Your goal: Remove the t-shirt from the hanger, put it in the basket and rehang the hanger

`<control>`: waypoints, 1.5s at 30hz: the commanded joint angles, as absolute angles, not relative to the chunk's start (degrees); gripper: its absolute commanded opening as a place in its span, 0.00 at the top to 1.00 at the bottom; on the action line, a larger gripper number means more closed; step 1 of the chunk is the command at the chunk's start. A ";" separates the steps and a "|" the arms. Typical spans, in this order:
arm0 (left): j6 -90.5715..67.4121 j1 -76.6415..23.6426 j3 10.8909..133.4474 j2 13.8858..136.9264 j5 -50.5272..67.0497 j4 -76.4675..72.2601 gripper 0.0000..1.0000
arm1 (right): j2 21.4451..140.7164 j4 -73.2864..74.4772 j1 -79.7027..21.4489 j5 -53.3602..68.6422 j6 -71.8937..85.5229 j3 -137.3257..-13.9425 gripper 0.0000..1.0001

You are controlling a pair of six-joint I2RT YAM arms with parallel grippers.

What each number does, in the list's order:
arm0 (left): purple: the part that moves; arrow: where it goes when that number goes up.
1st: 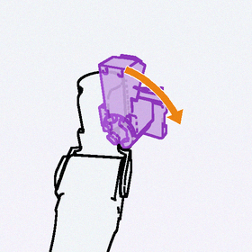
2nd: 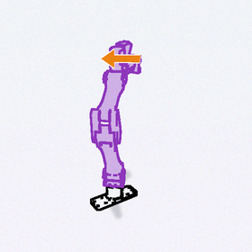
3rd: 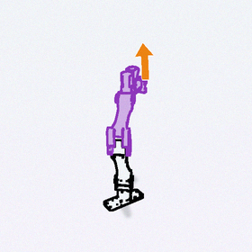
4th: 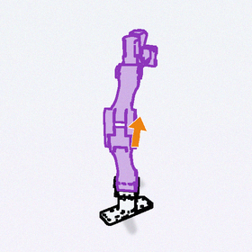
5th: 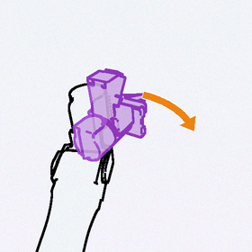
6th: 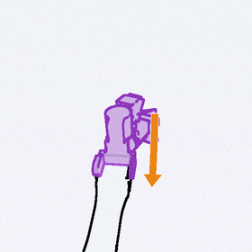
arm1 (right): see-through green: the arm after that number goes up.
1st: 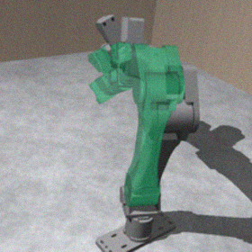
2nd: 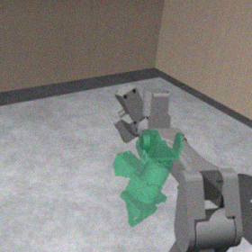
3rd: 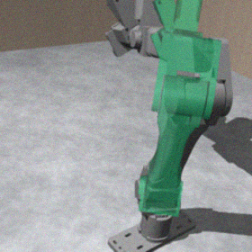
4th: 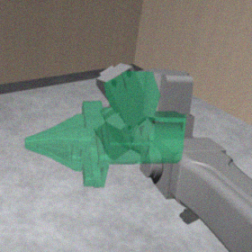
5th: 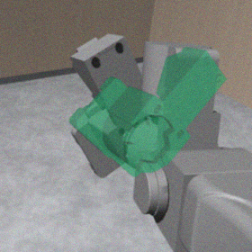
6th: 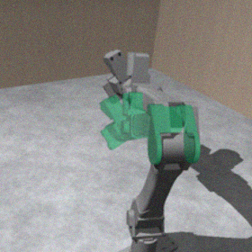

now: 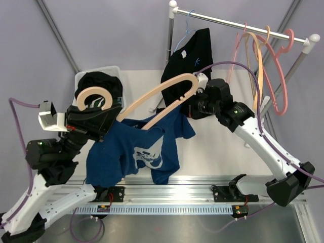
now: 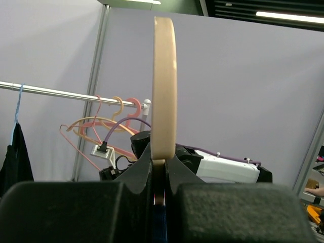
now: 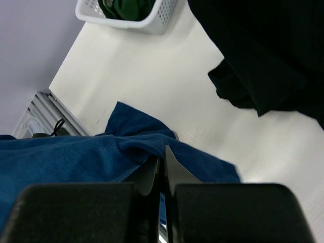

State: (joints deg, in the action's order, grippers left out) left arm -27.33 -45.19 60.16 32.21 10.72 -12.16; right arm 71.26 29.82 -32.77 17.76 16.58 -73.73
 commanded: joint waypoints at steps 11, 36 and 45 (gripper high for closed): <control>-32.35 -45.35 58.19 43.95 14.50 -48.24 1.00 | 79.26 33.30 -32.08 12.94 10.29 -81.29 1.00; -27.77 -45.26 56.34 39.72 15.55 -54.22 1.00 | 82.17 31.46 -31.20 23.64 11.69 -82.61 1.00; -27.95 -45.35 59.06 47.63 19.33 -56.34 1.00 | 92.71 37.53 -31.29 16.88 6.86 -85.52 1.00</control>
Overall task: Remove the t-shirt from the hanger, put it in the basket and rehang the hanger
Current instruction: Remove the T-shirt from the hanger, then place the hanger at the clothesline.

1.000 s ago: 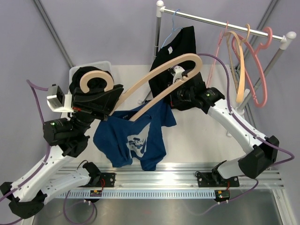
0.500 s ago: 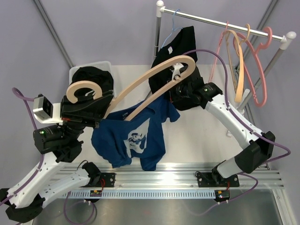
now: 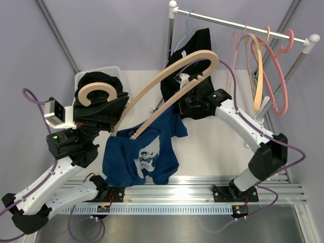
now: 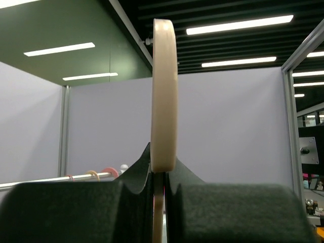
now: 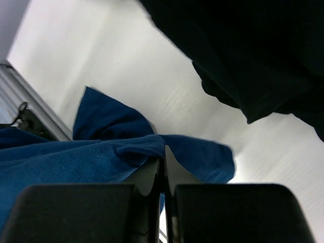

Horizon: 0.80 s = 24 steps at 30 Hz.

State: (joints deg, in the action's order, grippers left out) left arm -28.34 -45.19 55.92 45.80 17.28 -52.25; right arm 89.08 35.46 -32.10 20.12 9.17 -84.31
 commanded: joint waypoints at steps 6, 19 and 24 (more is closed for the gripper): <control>-27.43 -45.26 59.06 48.43 20.74 -56.43 1.00 | 95.10 37.18 -31.64 12.41 7.73 -85.52 1.00; -16.45 -45.35 47.55 32.01 24.59 -24.85 1.00 | 85.35 32.08 -31.20 9.39 9.32 -74.63 0.54; -15.03 -45.35 50.35 27.87 30.14 -2.70 1.00 | 80.78 34.00 -31.20 9.50 7.30 -76.28 0.32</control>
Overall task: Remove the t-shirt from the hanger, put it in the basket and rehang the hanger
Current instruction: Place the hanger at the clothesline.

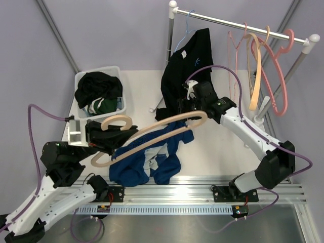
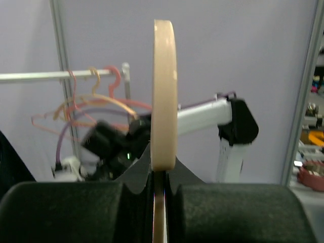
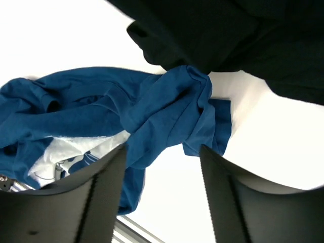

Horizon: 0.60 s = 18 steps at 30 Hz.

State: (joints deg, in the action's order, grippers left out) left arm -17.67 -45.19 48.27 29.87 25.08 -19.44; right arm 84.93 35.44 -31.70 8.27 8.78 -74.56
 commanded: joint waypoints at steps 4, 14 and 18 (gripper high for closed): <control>-15.47 -45.35 54.92 26.37 35.49 12.72 1.00 | 76.65 38.23 -31.20 6.52 7.21 -84.43 0.23; -13.98 -45.35 52.03 21.27 37.96 26.28 1.00 | 65.58 51.67 -31.20 11.48 0.44 -98.52 0.19; -13.97 -45.35 52.38 26.27 42.79 22.33 1.00 | 63.81 53.52 -31.46 34.49 -1.48 -98.17 0.19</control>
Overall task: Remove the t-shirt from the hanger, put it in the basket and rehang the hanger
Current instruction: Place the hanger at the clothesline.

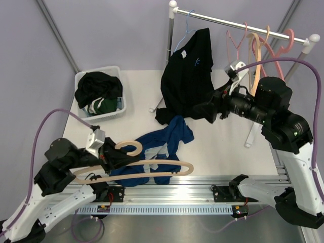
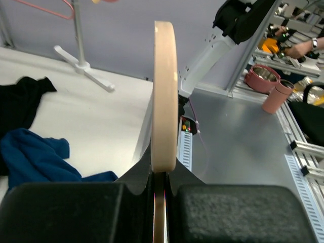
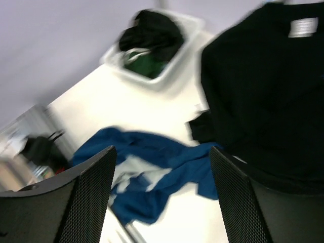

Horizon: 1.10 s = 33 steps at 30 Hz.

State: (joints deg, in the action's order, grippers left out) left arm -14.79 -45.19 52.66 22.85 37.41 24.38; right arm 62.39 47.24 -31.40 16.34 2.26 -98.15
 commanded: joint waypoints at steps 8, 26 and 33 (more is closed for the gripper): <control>-15.73 -45.35 55.89 39.45 50.18 12.76 1.00 | 64.16 59.15 -46.49 33.23 -7.30 -92.48 0.16; -18.37 -45.35 58.01 46.32 51.33 6.24 1.00 | 58.71 48.78 -50.54 37.01 -4.66 -75.33 0.30; -18.46 -45.35 58.36 47.64 50.54 6.07 1.00 | 58.18 46.93 -52.03 34.38 -3.78 -72.78 0.41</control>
State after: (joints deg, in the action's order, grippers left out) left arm -17.78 -45.19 55.79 47.53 49.34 9.34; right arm 59.02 50.11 -50.98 36.27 -4.29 -73.08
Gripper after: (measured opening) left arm 0.052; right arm 0.612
